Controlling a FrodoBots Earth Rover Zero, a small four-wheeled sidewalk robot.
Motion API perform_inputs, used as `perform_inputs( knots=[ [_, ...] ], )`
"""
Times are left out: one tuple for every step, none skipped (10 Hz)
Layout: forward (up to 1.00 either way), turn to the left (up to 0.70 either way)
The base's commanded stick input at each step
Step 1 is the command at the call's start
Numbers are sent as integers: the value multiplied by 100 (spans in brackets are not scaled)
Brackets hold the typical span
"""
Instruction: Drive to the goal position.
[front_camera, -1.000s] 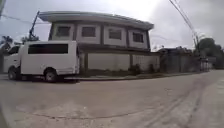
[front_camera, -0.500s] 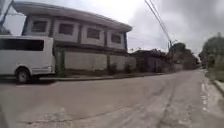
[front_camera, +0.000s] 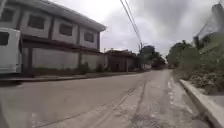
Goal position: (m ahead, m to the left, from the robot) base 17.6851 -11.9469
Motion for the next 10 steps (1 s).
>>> perform_inputs(
  knots=[
    [0, 0],
    [3, 0],
    [13, 0],
    [41, 0],
    [70, 0],
    [70, 0],
    [70, -10],
    [70, -35],
    [70, -35],
    [70, -35]
  ],
)
